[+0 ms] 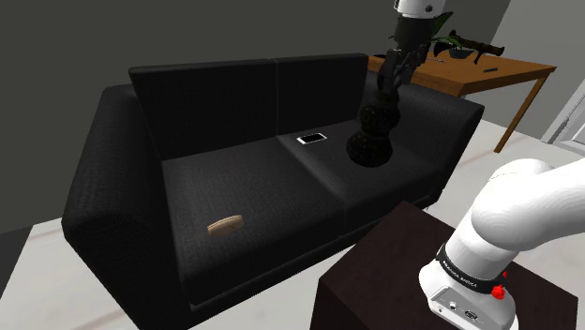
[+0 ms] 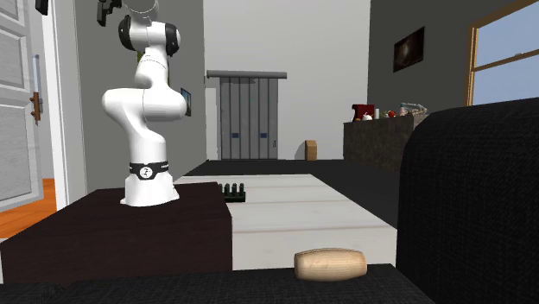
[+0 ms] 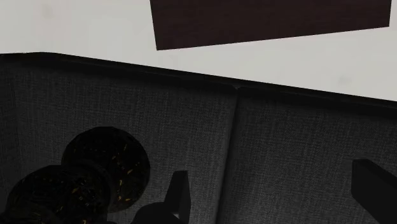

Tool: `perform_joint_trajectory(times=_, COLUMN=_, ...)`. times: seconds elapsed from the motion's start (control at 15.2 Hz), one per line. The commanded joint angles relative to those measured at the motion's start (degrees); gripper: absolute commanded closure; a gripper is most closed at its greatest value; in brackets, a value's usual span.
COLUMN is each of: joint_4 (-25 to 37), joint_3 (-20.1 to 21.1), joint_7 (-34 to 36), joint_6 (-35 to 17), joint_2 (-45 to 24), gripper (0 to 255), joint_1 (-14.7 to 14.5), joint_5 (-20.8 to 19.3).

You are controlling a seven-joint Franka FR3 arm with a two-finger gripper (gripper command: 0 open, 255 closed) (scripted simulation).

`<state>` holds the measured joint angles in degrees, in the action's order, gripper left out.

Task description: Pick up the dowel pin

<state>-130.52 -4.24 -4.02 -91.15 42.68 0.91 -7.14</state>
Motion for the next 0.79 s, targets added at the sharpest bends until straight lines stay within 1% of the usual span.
perform_joint_trajectory(times=0.0, joint_4=0.0, joint_3=0.0, joint_7=0.0, joint_6=0.0, joint_2=0.0, gripper=0, joint_1=0.0, joint_5=0.0)
perform_joint_trajectory(times=0.33, joint_4=-1.07, joint_3=-0.1, joint_7=-3.48, joint_6=-7.63, joint_2=-7.19, gripper=0, joint_1=-3.02, joint_5=1.07)
perform_joint_trajectory(times=0.73, joint_4=-0.59, joint_3=0.22, joint_7=-7.91, joint_6=-15.96, joint_2=-16.78, gripper=0, joint_1=-6.51, joint_5=2.64)
